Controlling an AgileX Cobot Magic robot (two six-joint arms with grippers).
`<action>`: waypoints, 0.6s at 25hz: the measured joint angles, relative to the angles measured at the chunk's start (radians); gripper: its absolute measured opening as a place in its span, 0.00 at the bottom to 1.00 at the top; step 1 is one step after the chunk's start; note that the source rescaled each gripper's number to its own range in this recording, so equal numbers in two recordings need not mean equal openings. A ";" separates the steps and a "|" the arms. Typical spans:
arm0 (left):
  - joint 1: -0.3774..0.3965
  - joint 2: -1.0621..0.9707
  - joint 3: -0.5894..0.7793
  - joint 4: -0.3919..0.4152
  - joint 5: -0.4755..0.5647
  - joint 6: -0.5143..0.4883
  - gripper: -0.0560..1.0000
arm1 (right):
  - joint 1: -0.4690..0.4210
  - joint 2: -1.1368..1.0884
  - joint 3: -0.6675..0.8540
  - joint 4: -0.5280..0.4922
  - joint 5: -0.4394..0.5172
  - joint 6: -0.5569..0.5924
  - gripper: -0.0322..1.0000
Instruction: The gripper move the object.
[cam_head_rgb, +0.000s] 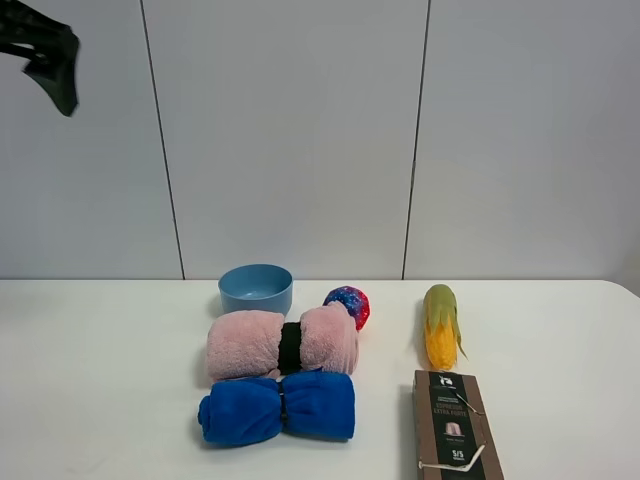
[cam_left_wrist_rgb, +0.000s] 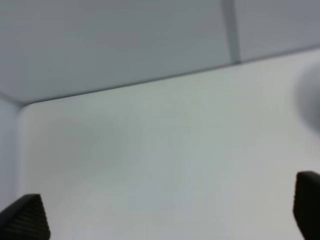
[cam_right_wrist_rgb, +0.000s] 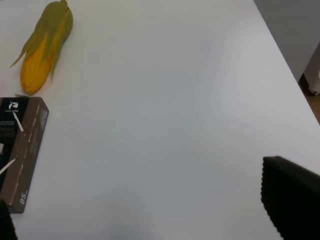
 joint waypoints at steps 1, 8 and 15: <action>0.022 -0.024 0.000 0.001 0.003 0.003 0.99 | 0.000 0.000 0.000 0.000 0.000 0.000 1.00; 0.239 -0.281 0.174 -0.007 -0.134 0.050 0.99 | 0.000 0.000 0.000 0.000 0.000 0.000 1.00; 0.388 -0.683 0.517 -0.084 -0.177 0.112 0.99 | 0.000 0.000 0.000 0.000 0.000 0.000 1.00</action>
